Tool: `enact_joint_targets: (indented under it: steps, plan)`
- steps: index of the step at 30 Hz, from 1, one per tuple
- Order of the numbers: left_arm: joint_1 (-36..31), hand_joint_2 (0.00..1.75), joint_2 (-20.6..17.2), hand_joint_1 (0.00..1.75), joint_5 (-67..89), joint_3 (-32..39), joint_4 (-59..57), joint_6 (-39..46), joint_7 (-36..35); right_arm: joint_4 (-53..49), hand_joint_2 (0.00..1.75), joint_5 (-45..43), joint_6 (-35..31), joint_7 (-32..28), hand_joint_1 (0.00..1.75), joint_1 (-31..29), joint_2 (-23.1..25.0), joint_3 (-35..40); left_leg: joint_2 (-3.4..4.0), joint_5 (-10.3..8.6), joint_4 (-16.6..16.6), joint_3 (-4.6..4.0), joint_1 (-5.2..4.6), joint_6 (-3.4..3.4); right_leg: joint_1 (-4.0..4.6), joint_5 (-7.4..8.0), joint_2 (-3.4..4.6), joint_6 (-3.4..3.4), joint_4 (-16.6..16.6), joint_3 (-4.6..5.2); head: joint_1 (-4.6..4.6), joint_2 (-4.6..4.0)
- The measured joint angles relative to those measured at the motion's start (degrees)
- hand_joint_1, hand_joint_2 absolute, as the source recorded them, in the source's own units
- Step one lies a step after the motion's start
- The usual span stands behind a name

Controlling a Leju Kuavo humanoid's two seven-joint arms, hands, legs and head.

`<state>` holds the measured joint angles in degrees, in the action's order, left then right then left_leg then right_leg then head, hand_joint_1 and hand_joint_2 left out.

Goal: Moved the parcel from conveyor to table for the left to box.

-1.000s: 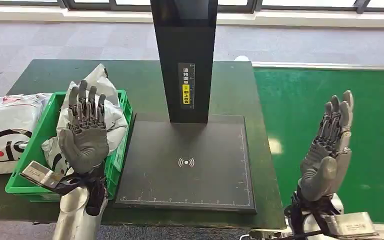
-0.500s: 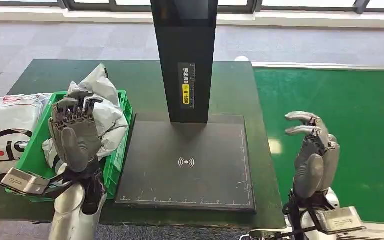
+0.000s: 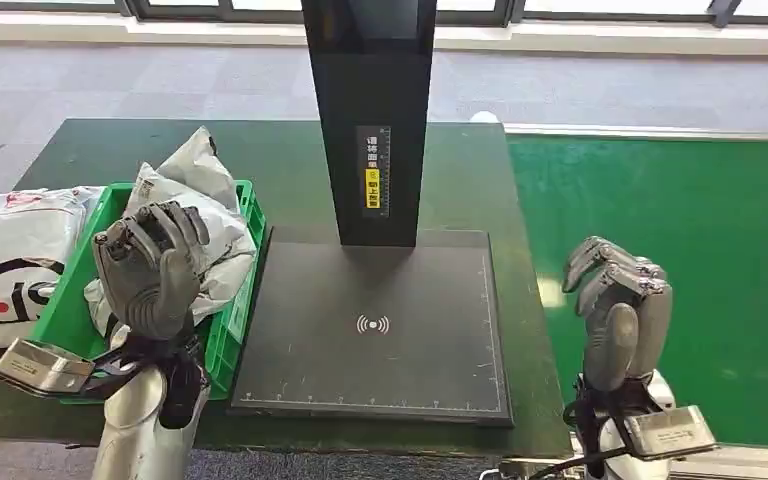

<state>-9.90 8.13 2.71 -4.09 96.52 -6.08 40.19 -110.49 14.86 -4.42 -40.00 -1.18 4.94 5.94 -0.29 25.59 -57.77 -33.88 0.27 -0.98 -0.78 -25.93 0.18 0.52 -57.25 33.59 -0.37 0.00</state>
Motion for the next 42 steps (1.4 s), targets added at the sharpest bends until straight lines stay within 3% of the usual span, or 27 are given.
enact_joint_targets:
  steps: [42]
  plan:
    - [-0.3, 0.0, -0.9, 0.0, 0.0, -1.9, -0.7, 2.6, 0.0, -1.2, 0.0, -0.2, -3.8, 0.0, 0.0, 2.0, -0.2, 0.0, 0.01, 0.0, 0.0, 0.01, 0.0, 0.0, 0.0, 0.0, 0.01, 0.0, 0.0, 0.0, 0.0, 0.0]
